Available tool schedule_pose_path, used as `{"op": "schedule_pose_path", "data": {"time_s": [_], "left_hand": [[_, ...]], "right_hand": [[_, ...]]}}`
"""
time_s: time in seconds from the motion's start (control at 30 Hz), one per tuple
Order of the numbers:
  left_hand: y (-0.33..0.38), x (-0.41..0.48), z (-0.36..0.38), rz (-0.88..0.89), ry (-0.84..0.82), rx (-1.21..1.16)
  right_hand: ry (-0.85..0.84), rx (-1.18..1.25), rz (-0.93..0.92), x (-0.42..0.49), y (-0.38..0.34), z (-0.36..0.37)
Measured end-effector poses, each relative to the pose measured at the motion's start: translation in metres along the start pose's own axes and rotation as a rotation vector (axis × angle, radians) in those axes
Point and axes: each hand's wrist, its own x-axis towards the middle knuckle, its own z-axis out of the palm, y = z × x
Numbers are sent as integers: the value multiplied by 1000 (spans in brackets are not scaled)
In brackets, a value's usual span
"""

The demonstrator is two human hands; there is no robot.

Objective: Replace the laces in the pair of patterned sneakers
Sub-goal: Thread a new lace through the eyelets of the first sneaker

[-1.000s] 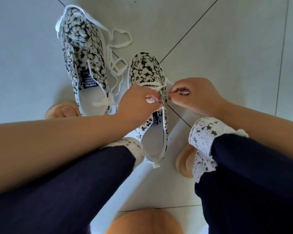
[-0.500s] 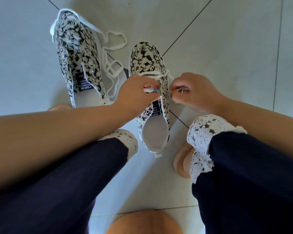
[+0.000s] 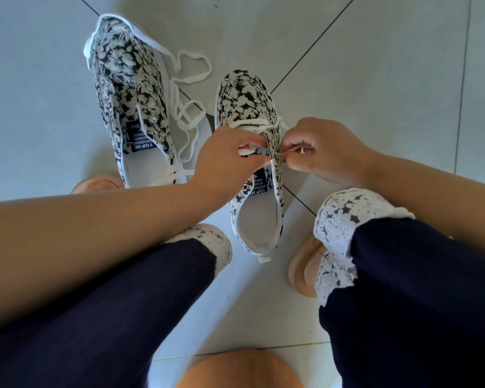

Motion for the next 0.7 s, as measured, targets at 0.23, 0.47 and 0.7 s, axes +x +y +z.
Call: {"op": "schedule_pose_path", "data": {"time_s": [0.23,0.47,0.7], "left_hand": [[-2,6,-1,18,11,127],[0,9,-1,103,-17,266],[0,-4,-16,74,-22,13]], "right_hand": [[54,-86,13,6,-8,5],[93,-14,65,3,-8,9],[207,32,60,-3,-15,5]]}}
